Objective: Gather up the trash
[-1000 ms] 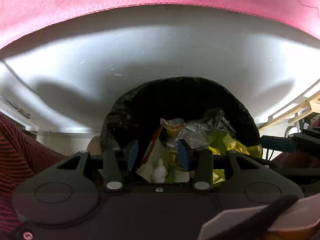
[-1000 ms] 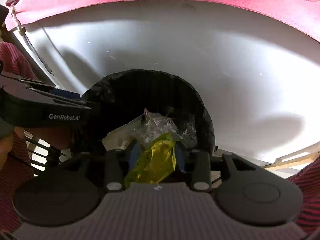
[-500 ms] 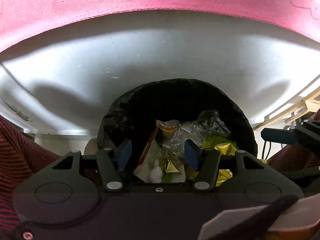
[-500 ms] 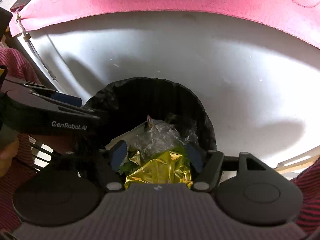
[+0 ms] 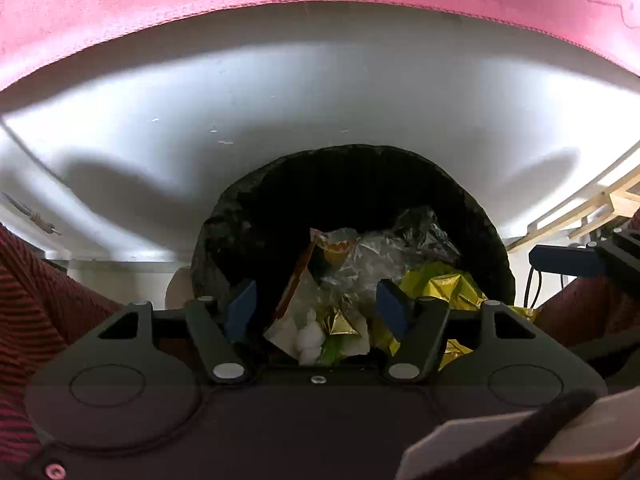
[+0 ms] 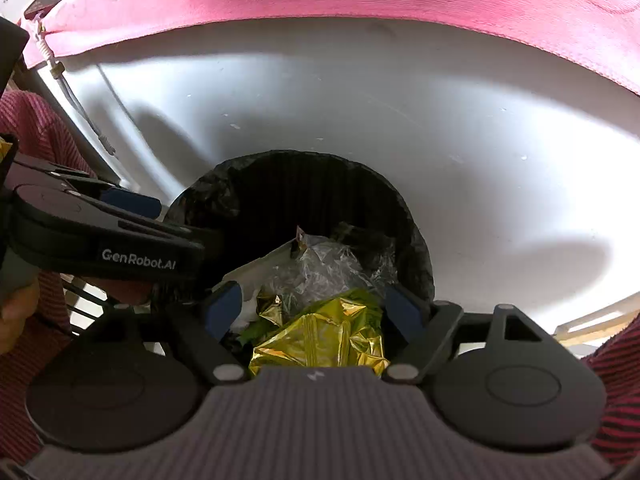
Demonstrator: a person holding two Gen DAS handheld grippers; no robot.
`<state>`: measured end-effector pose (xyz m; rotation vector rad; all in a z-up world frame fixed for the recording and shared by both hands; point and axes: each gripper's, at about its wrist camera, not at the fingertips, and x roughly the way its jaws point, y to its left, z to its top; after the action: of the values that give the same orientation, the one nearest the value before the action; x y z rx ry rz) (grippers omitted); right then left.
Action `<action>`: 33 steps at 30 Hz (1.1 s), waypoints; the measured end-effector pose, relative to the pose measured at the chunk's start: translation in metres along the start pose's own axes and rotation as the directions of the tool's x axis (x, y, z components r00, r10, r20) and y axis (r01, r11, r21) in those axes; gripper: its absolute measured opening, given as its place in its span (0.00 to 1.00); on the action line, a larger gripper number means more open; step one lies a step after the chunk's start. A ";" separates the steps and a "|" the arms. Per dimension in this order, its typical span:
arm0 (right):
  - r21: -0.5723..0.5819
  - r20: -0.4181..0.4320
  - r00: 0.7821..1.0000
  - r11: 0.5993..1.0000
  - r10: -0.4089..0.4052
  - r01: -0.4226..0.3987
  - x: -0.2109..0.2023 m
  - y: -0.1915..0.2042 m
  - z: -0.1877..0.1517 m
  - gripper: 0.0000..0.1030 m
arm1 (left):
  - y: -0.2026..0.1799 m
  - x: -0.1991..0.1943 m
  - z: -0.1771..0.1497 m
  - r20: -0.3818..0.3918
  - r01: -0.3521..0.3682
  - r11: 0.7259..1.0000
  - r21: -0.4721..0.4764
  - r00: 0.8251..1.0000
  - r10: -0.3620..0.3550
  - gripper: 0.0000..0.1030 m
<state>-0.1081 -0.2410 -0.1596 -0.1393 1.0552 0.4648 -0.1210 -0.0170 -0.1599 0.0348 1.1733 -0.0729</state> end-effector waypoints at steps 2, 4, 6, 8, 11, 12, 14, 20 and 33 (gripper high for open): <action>-0.001 -0.004 1.000 1.000 -0.001 0.001 0.001 0.000 0.000 0.85 | -0.001 0.000 -0.001 -0.003 -0.002 1.000 0.004 1.000 0.002 0.64; -0.001 -0.005 1.000 1.000 -0.002 0.002 0.002 0.000 -0.001 0.85 | -0.001 0.001 -0.001 -0.009 0.001 1.000 0.001 1.000 -0.001 0.65; -0.002 -0.007 1.000 1.000 -0.001 0.001 0.002 -0.001 -0.001 0.86 | 0.000 0.002 -0.001 -0.016 0.004 1.000 -0.004 1.000 -0.004 0.65; -0.002 -0.009 1.000 1.000 0.000 0.000 0.003 0.000 -0.001 0.86 | 0.000 0.003 -0.001 -0.025 0.000 1.000 -0.006 1.000 0.000 0.67; -0.004 -0.020 1.000 1.000 0.005 -0.005 0.003 0.001 -0.003 0.86 | 0.000 0.004 -0.002 -0.040 -0.010 1.000 -0.005 0.999 0.009 0.71; -0.005 -0.024 1.000 1.000 0.007 -0.007 0.003 0.001 -0.004 0.86 | 0.000 0.005 -0.003 -0.045 -0.011 1.000 -0.005 0.999 0.011 0.72; -0.005 -0.032 0.999 1.000 0.009 -0.009 0.004 0.002 -0.005 0.87 | 0.000 0.007 -0.004 -0.057 -0.012 1.000 -0.007 0.998 0.011 0.73; 0.004 -0.050 0.999 1.000 0.013 -0.013 0.005 0.001 -0.008 0.87 | 0.001 0.013 -0.009 -0.102 -0.014 1.000 -0.018 0.995 0.012 0.74; -0.001 -0.067 0.998 1.000 0.014 -0.014 0.008 0.001 -0.009 0.87 | 0.003 0.019 -0.012 -0.137 -0.026 0.999 -0.032 0.990 0.021 0.75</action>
<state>-0.1123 -0.2403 -0.1711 -0.1502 1.1221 0.4760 -0.1242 -0.0141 -0.1818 0.0243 1.3105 -0.0303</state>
